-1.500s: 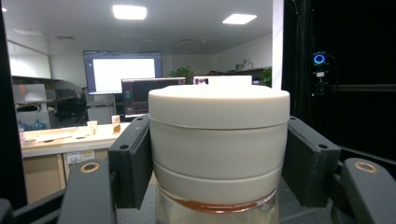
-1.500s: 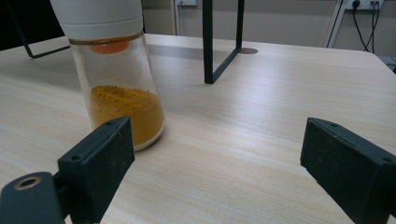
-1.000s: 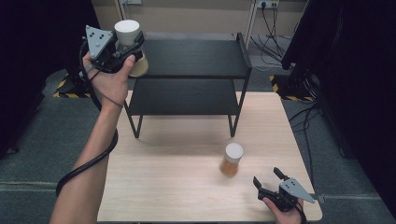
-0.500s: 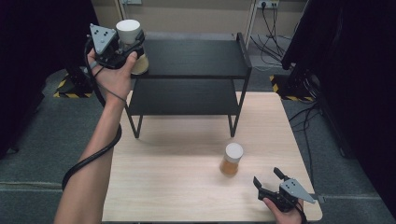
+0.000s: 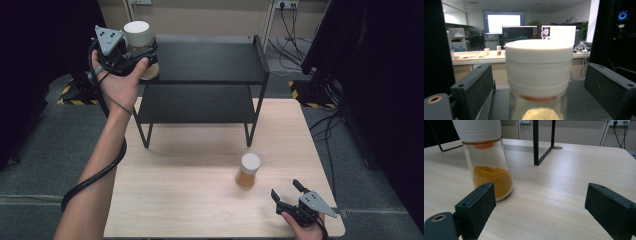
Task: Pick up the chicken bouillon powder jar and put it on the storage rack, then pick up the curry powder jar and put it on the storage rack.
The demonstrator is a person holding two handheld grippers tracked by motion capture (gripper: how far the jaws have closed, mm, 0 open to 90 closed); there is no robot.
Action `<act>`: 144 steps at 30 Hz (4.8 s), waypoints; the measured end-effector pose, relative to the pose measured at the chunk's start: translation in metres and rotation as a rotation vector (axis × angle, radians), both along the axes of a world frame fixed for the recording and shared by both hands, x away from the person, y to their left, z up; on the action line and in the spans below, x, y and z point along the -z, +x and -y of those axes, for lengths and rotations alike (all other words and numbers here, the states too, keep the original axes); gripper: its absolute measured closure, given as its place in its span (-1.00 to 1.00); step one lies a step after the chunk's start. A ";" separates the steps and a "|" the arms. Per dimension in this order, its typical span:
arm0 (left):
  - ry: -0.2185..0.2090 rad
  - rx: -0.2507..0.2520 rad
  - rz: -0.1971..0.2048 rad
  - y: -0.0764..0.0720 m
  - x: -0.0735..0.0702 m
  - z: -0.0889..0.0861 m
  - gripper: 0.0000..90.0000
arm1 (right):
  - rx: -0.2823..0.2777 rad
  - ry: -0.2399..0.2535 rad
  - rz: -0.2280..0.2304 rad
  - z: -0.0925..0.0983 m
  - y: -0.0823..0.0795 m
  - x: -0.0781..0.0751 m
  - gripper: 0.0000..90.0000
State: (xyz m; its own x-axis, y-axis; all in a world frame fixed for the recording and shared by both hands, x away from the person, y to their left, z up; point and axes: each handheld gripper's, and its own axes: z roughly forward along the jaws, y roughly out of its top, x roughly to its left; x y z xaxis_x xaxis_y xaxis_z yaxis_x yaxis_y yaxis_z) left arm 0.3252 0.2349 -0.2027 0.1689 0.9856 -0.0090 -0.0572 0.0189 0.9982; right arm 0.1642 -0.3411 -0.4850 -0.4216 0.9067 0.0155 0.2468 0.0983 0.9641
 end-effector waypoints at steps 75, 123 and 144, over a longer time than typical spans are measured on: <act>-0.024 0.202 -0.042 -0.109 0.241 -0.049 -0.82 | 0.003 -0.010 0.004 -0.002 -0.001 0.000 -0.77; -0.060 0.228 -0.201 -0.121 0.314 -0.056 -0.87 | 0.004 -0.010 0.006 -0.002 -0.001 0.000 -0.77; -0.056 0.243 -0.201 -0.121 0.314 -0.057 -0.88 | 0.008 -0.012 0.005 -0.003 -0.001 0.000 -0.77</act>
